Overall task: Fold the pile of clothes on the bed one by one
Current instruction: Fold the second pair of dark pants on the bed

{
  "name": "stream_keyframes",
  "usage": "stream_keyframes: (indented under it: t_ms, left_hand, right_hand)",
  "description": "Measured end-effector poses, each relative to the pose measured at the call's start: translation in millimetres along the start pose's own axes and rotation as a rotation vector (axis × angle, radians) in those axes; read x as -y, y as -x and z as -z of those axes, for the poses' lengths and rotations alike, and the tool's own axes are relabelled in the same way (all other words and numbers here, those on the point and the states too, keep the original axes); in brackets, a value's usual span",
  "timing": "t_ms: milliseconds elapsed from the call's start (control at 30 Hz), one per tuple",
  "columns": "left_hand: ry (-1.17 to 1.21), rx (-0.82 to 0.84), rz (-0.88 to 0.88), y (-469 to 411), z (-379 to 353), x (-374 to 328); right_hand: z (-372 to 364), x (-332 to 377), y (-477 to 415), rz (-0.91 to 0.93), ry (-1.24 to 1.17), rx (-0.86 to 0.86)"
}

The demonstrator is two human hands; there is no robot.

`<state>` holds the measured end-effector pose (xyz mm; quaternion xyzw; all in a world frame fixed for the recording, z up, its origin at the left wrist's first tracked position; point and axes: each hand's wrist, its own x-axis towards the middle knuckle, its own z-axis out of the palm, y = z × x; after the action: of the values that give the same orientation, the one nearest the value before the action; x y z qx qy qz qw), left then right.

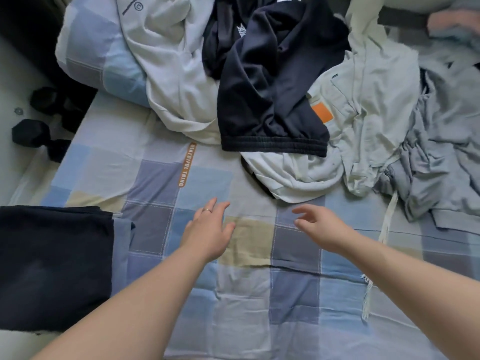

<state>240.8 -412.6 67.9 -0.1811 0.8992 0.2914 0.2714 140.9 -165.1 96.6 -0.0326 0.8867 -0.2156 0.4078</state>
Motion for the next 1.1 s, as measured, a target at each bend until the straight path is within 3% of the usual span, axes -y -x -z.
stream_keyframes:
  t_ms: [267,433,500,633,700,800,900,1100]
  left_hand:
    - [-0.218,-0.054,-0.09,-94.8,-17.1,-26.1]
    - [-0.286,-0.21,-0.12,-171.5,-18.7,-20.6]
    - [-0.141,-0.316,-0.103,-205.4,-17.4,-21.0]
    - [0.573,-0.471,-0.051,-266.0,-14.5,-30.1]
    - [0.743,-0.499,0.01,-286.0,-13.4,-30.1]
    - [0.66,-0.552,0.112,-303.5,-15.9,-23.8]
    - [0.594,-0.55,0.095,-304.3,-18.9,-20.8]
    - [0.697,-0.284,0.161,-266.5,-20.3,-19.6]
  right_hand:
    - [-0.8,-57.0,-63.4,-0.019,-0.082,-0.093]
    - [-1.8,-51.3,-141.8,0.106,-0.014,-0.287]
    - [-1.8,-42.3,-177.1,0.177,0.105,-0.388]
    - [-1.6,-27.3,-241.8,0.255,0.315,-0.546]
    - [-2.3,-22.6,-265.8,0.252,0.389,-0.597]
    - [-5.9,-25.4,-285.5,0.237,0.455,-0.572]
    - [-0.3,-31.3,-293.1,0.243,0.445,-0.479]
    - [19.0,-12.8,-275.0,0.195,0.507,-0.328]
